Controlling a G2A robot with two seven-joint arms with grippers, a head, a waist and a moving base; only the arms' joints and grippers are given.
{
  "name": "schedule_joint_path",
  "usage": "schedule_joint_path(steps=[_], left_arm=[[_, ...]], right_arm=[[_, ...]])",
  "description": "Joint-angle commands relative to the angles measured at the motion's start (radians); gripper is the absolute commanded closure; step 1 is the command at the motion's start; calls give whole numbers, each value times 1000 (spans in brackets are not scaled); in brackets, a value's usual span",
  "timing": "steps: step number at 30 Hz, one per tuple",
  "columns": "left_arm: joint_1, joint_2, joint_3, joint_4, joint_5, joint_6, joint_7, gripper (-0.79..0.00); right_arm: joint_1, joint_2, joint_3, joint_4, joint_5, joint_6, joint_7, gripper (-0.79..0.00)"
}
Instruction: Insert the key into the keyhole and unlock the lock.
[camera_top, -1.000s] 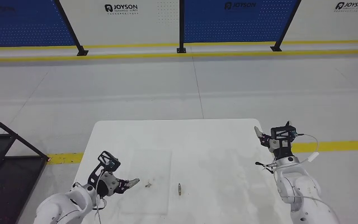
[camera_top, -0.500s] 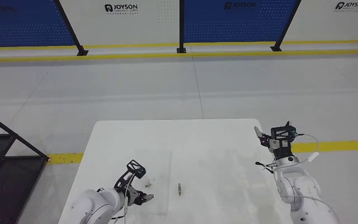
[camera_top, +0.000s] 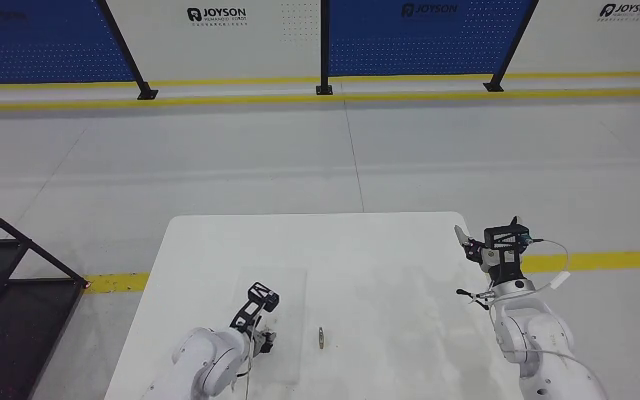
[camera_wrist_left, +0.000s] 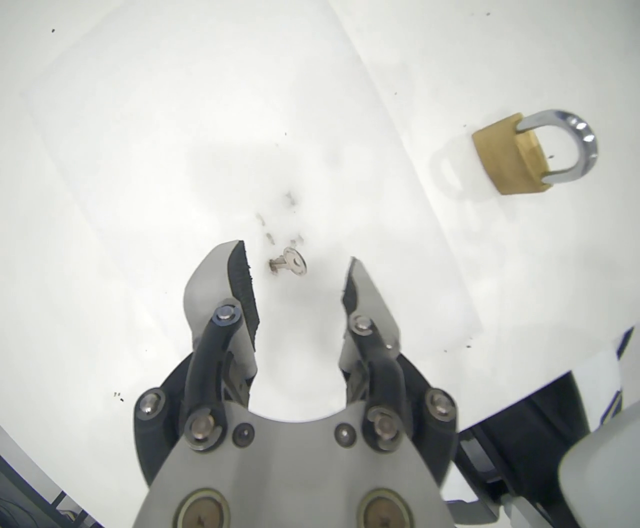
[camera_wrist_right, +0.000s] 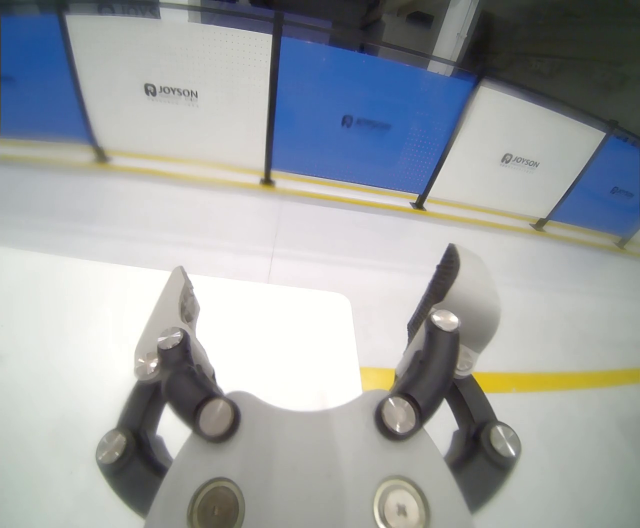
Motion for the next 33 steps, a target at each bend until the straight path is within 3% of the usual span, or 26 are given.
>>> schedule_joint_path(steps=[1,16,26,29,33], left_arm=[[-8,-1,11,10,12,9,6,-385],[-42,-2,18,54,-11,10,-4,-305],[-47,0,14,57,-14,10,1,-151],[-45,2,8,51,-10,11,5,-55],[-40,4,-2,40,-12,11,7,0]], right_arm=[[0,0,0,0,0,0,0,-785],[0,0,0,0,0,0,0,-785],[0,0,0,0,0,0,0,-785],[0,0,0,0,0,0,0,-785],[0,0,0,0,0,0,0,-785]])
